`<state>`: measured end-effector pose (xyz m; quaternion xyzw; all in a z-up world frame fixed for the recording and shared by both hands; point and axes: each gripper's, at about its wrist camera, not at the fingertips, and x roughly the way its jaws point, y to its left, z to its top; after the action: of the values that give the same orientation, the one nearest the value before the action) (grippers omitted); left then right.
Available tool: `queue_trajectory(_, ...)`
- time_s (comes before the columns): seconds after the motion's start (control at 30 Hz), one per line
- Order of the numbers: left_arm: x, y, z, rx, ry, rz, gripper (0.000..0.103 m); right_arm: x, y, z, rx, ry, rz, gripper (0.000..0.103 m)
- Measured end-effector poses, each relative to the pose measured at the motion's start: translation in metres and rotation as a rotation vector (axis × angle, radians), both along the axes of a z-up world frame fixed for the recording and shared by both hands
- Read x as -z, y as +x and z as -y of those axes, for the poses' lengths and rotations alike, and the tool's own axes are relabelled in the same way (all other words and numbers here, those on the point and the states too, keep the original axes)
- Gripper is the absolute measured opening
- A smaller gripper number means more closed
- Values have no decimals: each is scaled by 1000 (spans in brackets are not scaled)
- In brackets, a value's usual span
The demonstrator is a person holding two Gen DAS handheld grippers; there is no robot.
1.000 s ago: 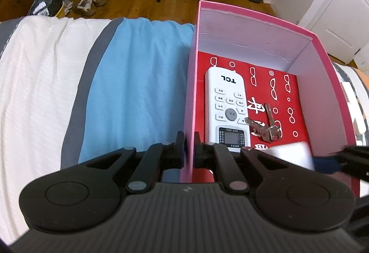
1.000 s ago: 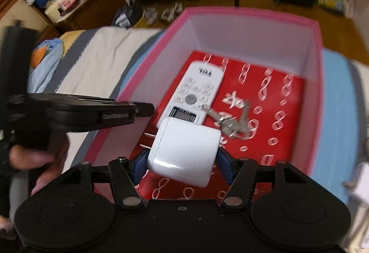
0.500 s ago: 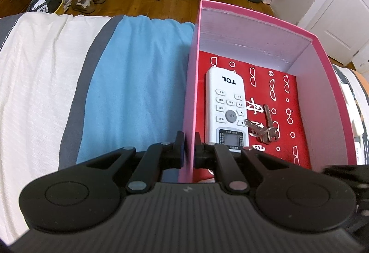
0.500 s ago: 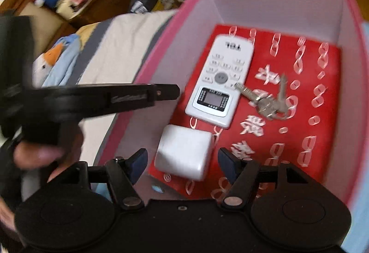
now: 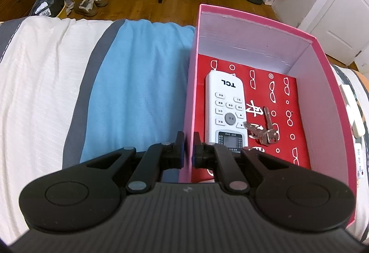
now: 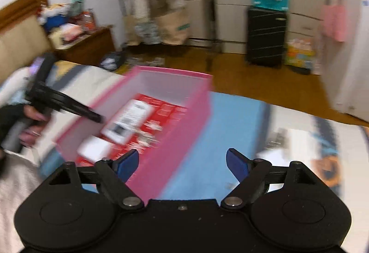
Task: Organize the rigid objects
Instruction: 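Return the right tool to the pile and grasp the small white remote, then carry the small white remote into the pink box and release it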
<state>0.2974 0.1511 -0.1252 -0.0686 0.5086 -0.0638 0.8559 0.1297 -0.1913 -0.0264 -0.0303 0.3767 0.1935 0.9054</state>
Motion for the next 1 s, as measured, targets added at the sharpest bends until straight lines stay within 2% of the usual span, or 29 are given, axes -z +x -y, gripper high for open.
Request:
queue_trajectory(0.13,-1,0,1,0,12,-1,5,28,14,35,131,-118,-103,85)
queue_trajectory(0.3,0,-1,2,-3,27,14,4,59,25,70,250,-63,-221,77)
queue_trajectory(0.5,1,1,6,1,44,12,4,92,35,61,270,-158,-297,71)
queue_trajectory(0.57,3,2,6,0,45,6,4,102,38,55,287,-224,-297,63)
queue_trajectory(0.63,3,2,5,-4,44,7,4,104,38,48,292,-318,-252,56)
queue_trajectory(0.67,3,2,6,-4,43,8,4,104,37,46,277,-332,-237,47)
queue_trajectory(0.83,4,2,6,-4,43,9,4,96,35,57,311,-262,-256,45)
queue_trajectory(1.0,4,2,6,-6,42,10,4,98,35,57,310,-267,-261,47)
